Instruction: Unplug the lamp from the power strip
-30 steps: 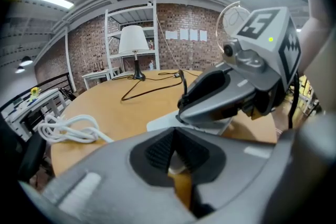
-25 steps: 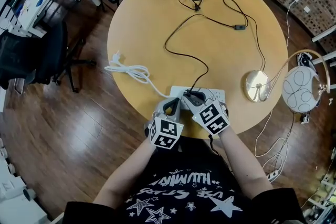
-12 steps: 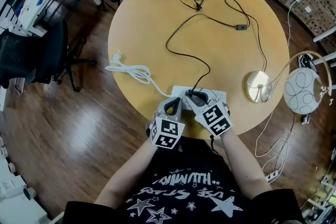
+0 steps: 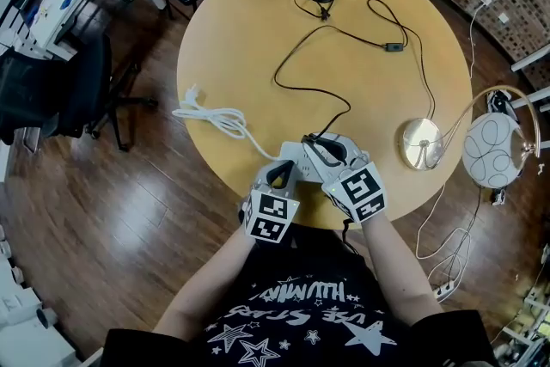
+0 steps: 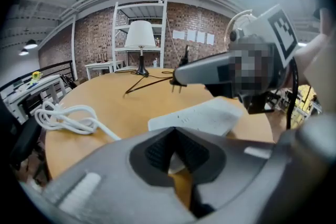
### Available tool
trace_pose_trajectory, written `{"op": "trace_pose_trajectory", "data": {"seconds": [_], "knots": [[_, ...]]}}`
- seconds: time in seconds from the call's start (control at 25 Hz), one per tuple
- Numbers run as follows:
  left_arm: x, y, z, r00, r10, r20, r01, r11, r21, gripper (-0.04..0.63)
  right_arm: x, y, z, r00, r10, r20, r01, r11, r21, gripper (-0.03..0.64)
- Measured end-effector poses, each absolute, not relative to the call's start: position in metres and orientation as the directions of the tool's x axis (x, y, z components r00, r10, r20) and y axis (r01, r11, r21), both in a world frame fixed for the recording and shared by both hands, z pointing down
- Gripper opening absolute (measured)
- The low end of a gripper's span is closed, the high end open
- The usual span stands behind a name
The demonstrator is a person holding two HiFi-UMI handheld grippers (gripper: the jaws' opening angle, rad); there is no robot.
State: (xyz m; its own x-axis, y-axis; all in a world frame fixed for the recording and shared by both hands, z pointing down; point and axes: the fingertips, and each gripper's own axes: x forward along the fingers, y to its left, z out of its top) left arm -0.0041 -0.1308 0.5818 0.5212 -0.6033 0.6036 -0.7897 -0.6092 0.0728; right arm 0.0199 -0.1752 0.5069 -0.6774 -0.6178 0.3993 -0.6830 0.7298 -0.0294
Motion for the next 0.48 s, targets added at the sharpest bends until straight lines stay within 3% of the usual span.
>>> {"op": "trace_pose_trajectory", "data": {"seconds": [0.36,0.48], "knots": [[-0.002,-0.129,0.584,0.515,-0.586,0.625,-0.768,-0.639,0.034,0.005,0.028,-0.175,0.484,-0.68,-0.639,0.361,-0.694,0.719,-0.035,0.058],[-0.001,-0.135,0.569,0.525,-0.62,0.583,-0.769,-0.639,0.012,0.005,0.029,-0.177,0.475,-0.679,-0.651,0.339,-0.7,0.714,-0.033,0.058]]}}
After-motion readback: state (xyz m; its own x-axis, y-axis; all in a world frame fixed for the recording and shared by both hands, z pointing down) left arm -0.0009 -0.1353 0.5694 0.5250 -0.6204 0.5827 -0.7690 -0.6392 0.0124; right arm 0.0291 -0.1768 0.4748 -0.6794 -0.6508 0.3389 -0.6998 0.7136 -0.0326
